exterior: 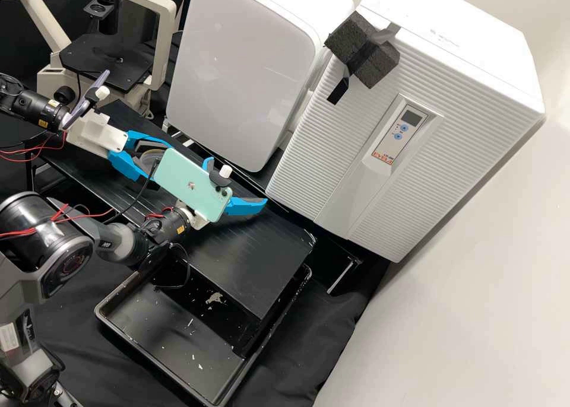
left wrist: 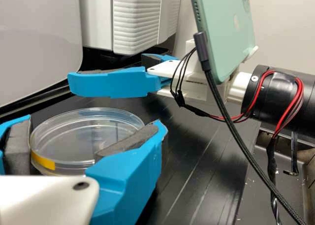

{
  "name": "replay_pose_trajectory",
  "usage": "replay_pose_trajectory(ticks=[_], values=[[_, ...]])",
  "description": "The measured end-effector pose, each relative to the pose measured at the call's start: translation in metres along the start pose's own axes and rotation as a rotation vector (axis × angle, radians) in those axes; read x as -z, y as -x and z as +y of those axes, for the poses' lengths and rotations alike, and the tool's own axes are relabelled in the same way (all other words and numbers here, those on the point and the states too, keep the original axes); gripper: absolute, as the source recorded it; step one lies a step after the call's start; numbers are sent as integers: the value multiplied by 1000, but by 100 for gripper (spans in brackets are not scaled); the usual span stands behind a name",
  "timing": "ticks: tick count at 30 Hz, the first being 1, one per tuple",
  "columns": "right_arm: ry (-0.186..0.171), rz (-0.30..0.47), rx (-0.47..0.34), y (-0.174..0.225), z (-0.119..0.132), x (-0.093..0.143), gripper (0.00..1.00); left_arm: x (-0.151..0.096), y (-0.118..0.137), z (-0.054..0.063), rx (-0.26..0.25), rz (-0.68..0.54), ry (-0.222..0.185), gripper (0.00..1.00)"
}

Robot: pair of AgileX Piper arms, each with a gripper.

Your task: Place the petri dish on the bench

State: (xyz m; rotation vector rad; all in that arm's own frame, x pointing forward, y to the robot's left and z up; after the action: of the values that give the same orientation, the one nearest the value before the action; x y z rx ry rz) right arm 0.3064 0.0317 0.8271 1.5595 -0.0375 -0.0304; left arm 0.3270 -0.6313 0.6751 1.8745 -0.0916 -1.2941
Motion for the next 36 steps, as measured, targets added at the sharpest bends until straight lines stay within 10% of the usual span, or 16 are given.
replay_pose_trajectory(ticks=[33, 34, 36], values=[[0, 0, 0, 0, 0, 0, 100, -3, -21, -12, 5, -9, -17, 0], [0, 0, 0, 0, 0, 0, 100, -3, -21, -12, 0, -4, -14, 100], [0, 0, 0, 0, 0, 0, 100, -2, -21, -12, -8, 2, -13, 100]])
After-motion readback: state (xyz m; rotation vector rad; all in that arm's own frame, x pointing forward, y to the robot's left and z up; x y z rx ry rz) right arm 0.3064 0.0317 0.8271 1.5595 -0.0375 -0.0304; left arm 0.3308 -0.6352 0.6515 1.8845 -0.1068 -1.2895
